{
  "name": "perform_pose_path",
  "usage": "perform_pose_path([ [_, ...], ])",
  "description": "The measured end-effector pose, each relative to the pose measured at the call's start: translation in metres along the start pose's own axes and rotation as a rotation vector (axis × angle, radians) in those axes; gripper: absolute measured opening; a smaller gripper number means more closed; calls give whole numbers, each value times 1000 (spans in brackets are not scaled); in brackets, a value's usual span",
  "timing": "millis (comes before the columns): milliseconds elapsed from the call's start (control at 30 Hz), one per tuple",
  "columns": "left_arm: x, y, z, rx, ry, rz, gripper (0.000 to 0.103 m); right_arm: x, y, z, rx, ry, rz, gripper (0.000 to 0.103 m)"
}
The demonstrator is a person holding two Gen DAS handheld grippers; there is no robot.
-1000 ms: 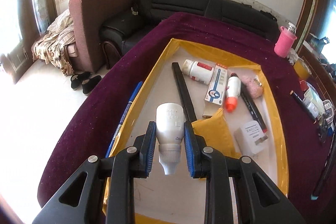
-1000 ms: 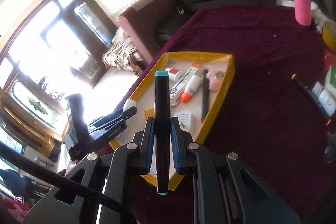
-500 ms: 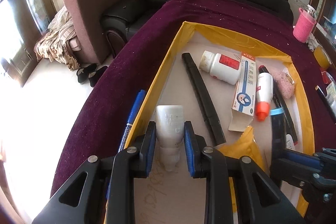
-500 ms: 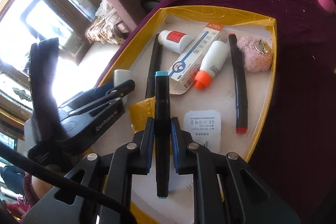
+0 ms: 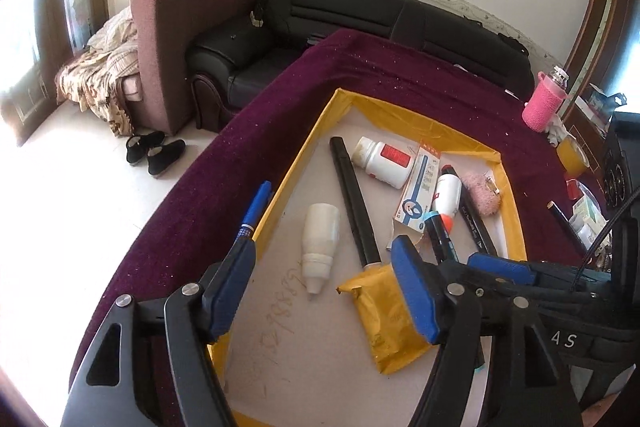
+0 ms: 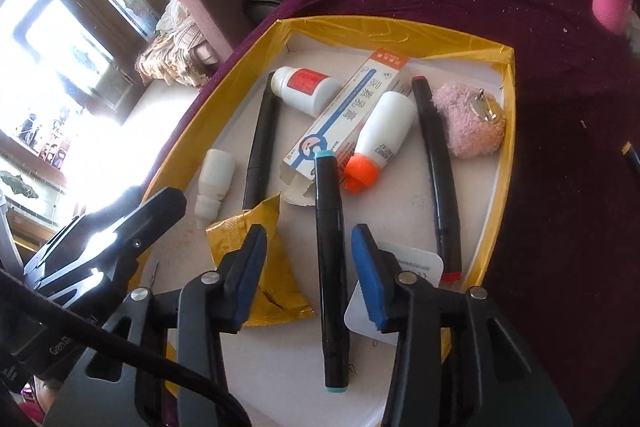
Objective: Organize objects
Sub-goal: 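Carry the bottle and marker over the tray and open both grippers, then grasp a gold-capped black marker with the left gripper while the right grasps the green-label pill bottle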
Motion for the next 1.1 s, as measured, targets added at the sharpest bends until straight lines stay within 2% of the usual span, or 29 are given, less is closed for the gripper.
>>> perform_pose_path([
  [133,3,3,-15,32,46,9,65,-3,-1,-26,-21,57,-19,54],
  [267,3,10,-24,66,79,39,65,-8,-2,-44,-47,99,-46,58],
  [500,0,38,-41,63,105,75,65,-25,16,-74,-109,158,-76,63],
  [900,-15,120,-69,34,134,217,65,-58,91,-126,-133,228,57,65],
  [1100,-36,177,-70,-52,101,298,65,-77,153,-153,-181,259,164,65],
])
Point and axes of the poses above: each gripper's, at about its wrist camera, not at the fingertips, and z roughly the way its jaws point, y to its right, x to its top, the point moved 4 cm from there along z, roughly the way its jaws point, and after that the axes turned 1 degree about -z, right-handed, at the moved point
